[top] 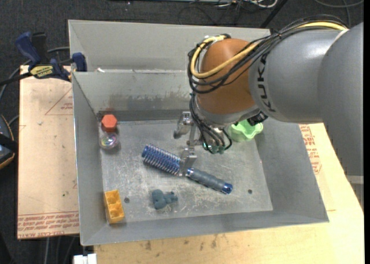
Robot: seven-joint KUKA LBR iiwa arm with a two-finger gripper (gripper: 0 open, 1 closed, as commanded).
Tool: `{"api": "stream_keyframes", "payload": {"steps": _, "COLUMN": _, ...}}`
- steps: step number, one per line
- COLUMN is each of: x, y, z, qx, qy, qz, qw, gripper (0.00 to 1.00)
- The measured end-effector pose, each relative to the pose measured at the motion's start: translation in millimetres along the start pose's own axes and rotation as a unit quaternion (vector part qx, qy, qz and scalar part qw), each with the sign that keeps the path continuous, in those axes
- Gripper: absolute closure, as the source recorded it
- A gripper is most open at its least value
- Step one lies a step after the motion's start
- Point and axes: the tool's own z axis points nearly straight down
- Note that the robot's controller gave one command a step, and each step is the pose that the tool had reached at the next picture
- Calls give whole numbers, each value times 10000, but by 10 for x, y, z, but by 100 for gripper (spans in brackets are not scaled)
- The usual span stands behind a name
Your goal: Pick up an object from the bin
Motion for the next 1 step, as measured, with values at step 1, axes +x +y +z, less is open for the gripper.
{"api": "stream_keyframes", "payload": {"steps": 1, "x": 59, "y": 192, "z": 647, "qx": -9, "qy": -74, "qz": 655, "qw": 9978, "gripper": 0}}
